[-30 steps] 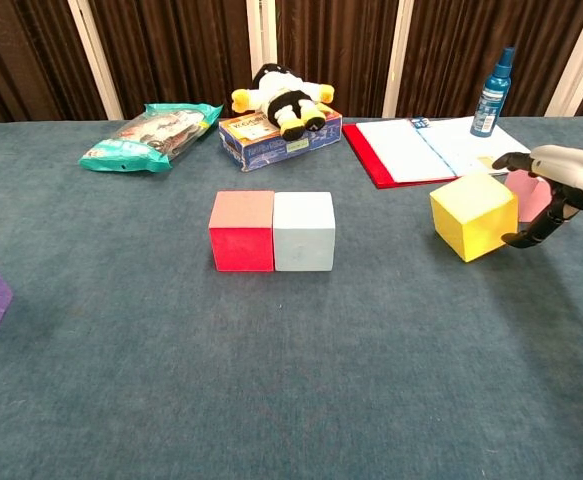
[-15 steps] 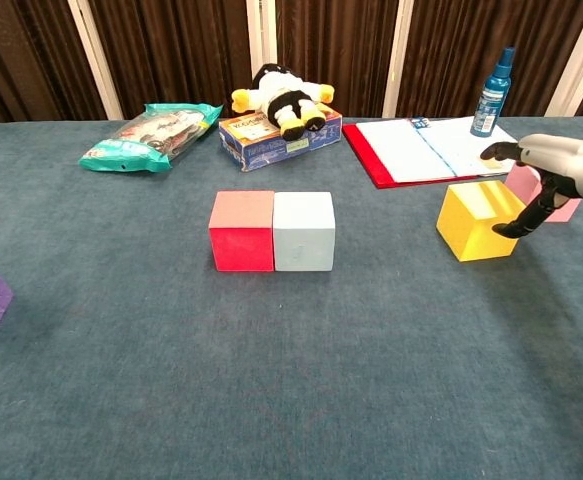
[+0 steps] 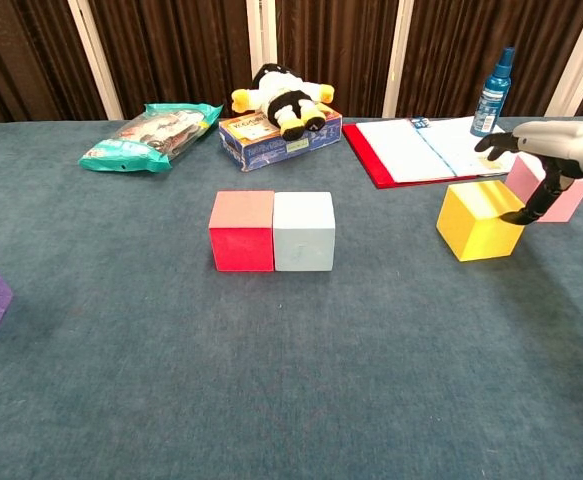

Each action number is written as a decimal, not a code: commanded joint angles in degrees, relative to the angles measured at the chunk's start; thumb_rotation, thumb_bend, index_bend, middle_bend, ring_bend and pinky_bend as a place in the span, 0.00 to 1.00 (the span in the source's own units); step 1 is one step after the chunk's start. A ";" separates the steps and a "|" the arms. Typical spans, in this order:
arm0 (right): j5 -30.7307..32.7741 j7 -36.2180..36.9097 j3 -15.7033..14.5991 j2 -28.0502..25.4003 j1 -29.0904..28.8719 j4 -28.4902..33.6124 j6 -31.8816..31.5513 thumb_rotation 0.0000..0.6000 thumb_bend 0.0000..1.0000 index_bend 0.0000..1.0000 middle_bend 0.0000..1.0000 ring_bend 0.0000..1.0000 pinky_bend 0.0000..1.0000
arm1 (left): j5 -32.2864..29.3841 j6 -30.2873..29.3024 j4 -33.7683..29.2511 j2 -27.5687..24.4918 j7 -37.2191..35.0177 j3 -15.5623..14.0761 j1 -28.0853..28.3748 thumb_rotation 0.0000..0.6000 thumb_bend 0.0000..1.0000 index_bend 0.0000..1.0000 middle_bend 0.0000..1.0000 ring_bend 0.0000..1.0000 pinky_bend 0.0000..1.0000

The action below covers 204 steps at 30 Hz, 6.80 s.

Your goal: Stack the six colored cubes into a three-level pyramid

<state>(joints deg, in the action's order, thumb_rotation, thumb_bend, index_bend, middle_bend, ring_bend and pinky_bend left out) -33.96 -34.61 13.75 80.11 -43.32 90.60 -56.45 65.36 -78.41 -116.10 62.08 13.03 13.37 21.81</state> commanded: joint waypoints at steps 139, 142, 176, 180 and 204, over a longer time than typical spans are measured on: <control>15.00 -20.16 7.44 21.77 -14.87 0.81 -18.18 1.00 0.34 0.00 0.38 0.19 0.00 | -3.77 3.41 -0.67 -2.92 -6.46 1.45 0.20 1.00 0.05 0.00 0.04 0.00 0.00; 15.15 -20.37 7.46 21.85 -14.95 0.60 -18.19 1.00 0.34 0.00 0.38 0.19 0.00 | -3.83 3.49 -0.69 -2.96 -6.39 1.39 0.23 1.00 0.05 0.00 0.04 0.00 0.00; 15.47 -20.58 7.81 23.22 -14.92 -1.55 -17.94 1.00 0.34 0.00 0.38 0.19 0.00 | -3.92 3.60 -0.62 -2.94 -6.49 1.19 0.35 1.00 0.05 0.00 0.04 0.00 0.00; 15.52 -20.68 8.02 23.27 -14.95 -1.58 -18.09 1.00 0.34 0.00 0.38 0.19 0.00 | -3.90 3.65 -0.60 -2.95 -6.48 1.15 0.37 1.00 0.05 0.00 0.04 0.00 0.00; 16.98 -20.69 9.89 23.81 -14.99 -1.60 -18.93 1.00 0.34 0.00 0.38 0.19 0.00 | -3.89 3.71 -0.53 -3.05 -6.73 1.14 0.38 1.00 0.05 0.00 0.04 0.00 0.00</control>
<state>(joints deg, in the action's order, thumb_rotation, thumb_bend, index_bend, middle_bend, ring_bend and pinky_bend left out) -16.98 -55.31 23.66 103.92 -58.31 89.00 -75.40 61.46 -74.70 -116.63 59.02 6.30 14.51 22.20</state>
